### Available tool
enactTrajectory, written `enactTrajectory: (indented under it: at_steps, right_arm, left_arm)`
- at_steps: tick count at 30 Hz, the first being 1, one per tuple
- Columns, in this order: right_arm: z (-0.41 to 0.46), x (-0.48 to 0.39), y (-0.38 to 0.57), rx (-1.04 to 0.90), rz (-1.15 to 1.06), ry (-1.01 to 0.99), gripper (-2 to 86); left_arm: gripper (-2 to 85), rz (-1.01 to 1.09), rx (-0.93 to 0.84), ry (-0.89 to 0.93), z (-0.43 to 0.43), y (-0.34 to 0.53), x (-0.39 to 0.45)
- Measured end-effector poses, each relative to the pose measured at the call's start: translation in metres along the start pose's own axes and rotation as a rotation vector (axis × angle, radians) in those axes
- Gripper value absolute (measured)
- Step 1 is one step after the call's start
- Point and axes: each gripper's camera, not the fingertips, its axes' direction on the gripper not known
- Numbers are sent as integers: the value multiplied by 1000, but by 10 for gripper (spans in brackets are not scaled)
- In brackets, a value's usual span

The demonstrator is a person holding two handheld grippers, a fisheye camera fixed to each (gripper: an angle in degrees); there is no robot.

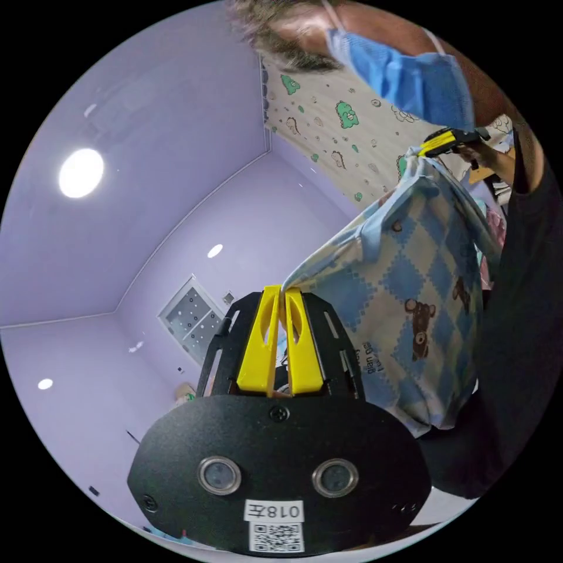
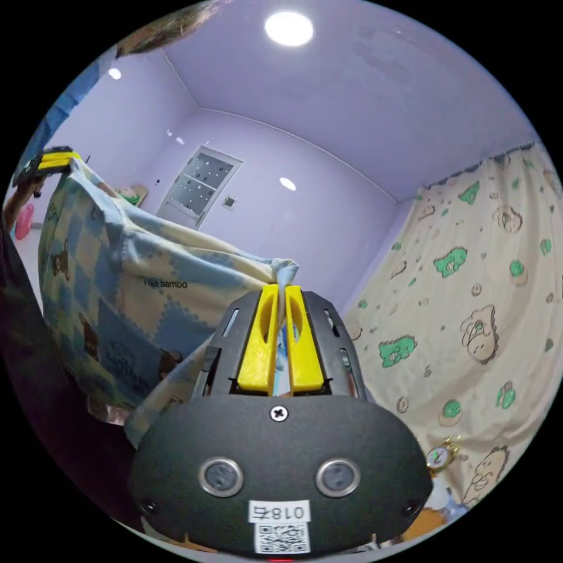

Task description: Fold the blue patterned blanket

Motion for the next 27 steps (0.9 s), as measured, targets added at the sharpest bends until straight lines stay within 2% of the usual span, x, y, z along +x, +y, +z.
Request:
enactTrajectory:
  at_steps: [5, 9, 12, 16, 17, 18, 20, 21, 23, 24, 27]
  right_arm:
    - [58, 19, 15, 13, 140, -31, -4]
    - [159, 19, -1, -26, 43, 11, -4]
    - [263, 18, -12, -67, -23, -1, -3]
    - [426, 23, -21, -152, -10, -108, 2]
    - [490, 23, -22, -202, 12, -142, 5]
    - [559, 18, -20, -269, 14, -163, 12]
    - [668, 1, -8, -409, 7, -166, 27]
    - [737, -13, 7, -515, 1, -179, 40]
    - [823, -31, 41, -697, 45, -157, 57]
    - [862, -38, 65, -797, 78, -111, 61]
    - [898, -44, 114, -874, 145, -115, 63]
  left_arm:
    - [-7, -49, -40, 31, 90, 0, 1]
    - [-7, -66, -94, 119, 195, -3, -19]
    - [-7, -157, -141, 260, 315, 7, -46]
    - [-3, -271, -292, 417, 540, 26, -70]
    - [0, -285, -358, 443, 611, 30, -69]
    - [3, -290, -387, 448, 647, 33, -66]
    - [34, -358, -535, 511, 788, 51, -45]
    - [46, -390, -583, 532, 821, 59, -37]
    - [104, -511, -828, 559, 927, 100, 6]
    - [108, -539, -870, 563, 942, 110, 16]
    - [117, -618, -899, 558, 964, 143, 46]
